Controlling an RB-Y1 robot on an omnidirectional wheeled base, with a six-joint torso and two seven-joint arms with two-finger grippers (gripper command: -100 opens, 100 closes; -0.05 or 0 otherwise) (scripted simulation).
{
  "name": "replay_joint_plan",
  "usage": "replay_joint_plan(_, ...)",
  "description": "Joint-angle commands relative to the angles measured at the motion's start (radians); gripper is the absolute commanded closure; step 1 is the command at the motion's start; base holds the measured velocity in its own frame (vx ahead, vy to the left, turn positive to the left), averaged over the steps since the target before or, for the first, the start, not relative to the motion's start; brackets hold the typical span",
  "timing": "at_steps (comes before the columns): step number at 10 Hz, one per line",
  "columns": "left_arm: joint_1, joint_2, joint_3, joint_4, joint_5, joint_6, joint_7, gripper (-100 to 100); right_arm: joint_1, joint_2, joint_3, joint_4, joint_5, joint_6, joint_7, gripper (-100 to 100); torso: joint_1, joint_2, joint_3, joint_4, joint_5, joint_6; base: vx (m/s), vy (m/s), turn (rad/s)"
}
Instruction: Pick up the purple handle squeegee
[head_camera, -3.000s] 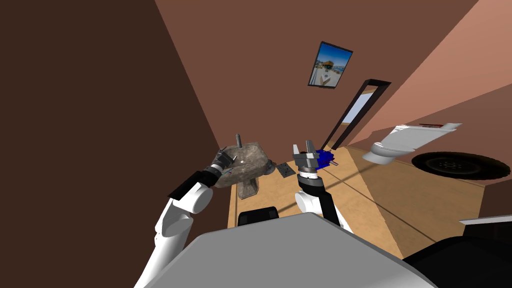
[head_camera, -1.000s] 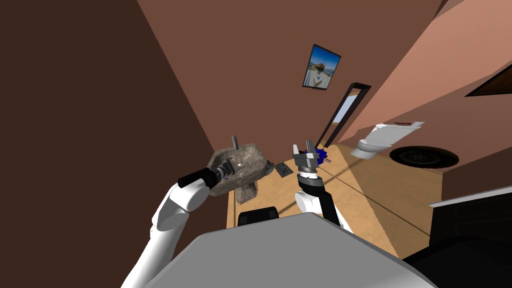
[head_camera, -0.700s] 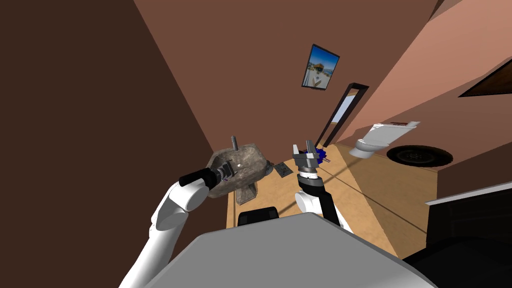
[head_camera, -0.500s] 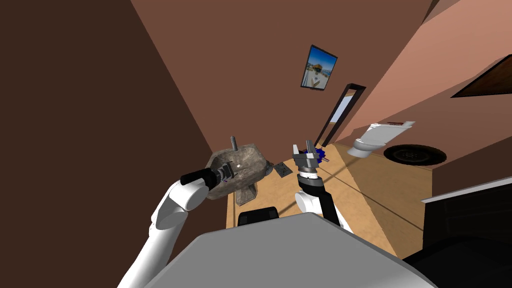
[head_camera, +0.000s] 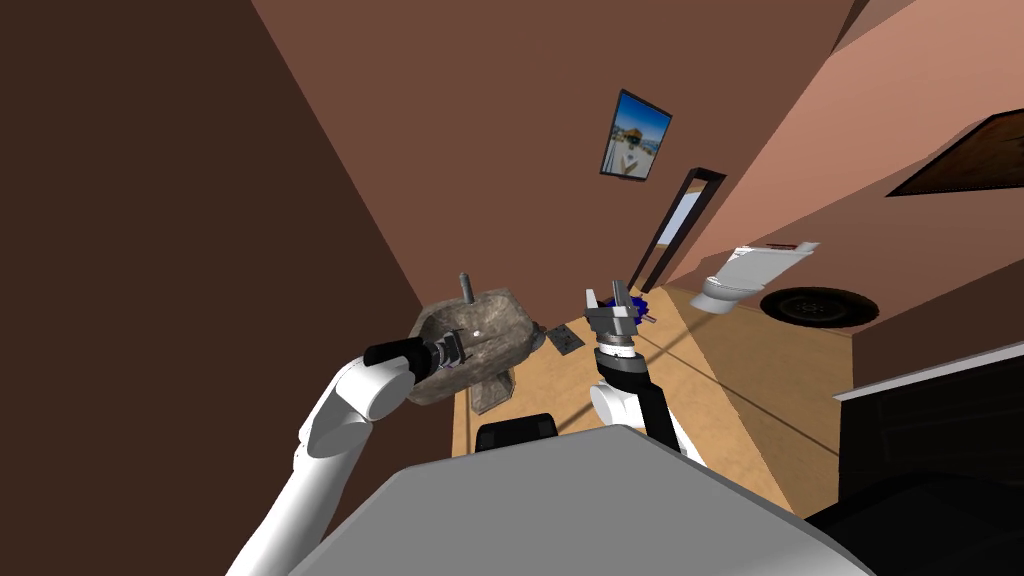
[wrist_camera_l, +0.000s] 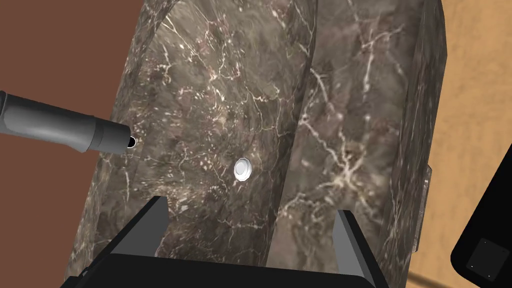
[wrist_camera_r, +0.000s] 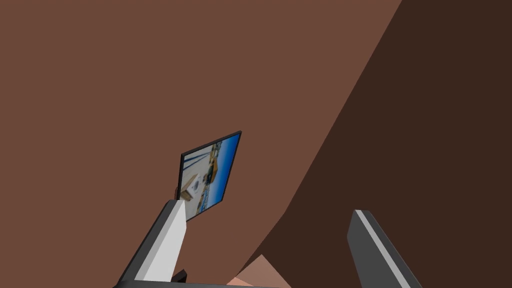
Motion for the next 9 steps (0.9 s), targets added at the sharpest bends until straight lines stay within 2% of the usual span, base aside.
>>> replay_joint_plan(1,0.003,0.009,0.004,-0.007,0.009,0.050,0.006,-100,0.000,0.000,0.000,0.000,0.000,0.000,0.000,0,0.000,0.000,0.000,0.000,0.000,0.000,0.034,0.016,-0.047)
replay_joint_plan(2,0.003,0.009,0.004,-0.007,0.009,0.058,0.006,-100,0.000,0.000,0.000,0.000,0.000,0.000,0.000,0,0.000,0.000,0.000,0.000,0.000,0.000,0.023,0.006,0.003)
replay_joint_plan(5,-0.003,0.038,0.009,-0.008,0.035,0.155,0.024,-100,0.000,0.000,0.000,0.000,0.000,0.000,0.000,0,0.000,-0.001,-0.001,0.000,0.000,0.000,0.043,0.016,-0.053)
replay_joint_plan(7,-0.003,0.038,0.009,-0.008,0.035,0.194,0.024,-100,0.000,0.000,0.000,0.000,0.000,0.000,0.000,0,0.000,0.000,0.000,0.000,0.000,0.000,0.022,0.017,-0.013)
replay_joint_plan(9,-0.005,0.052,0.011,-0.010,0.047,0.258,0.032,-100,0.000,0.000,0.000,0.000,0.000,0.000,0.000,0,0.000,0.000,0.000,0.000,0.000,0.000,0.031,0.018,-0.044)
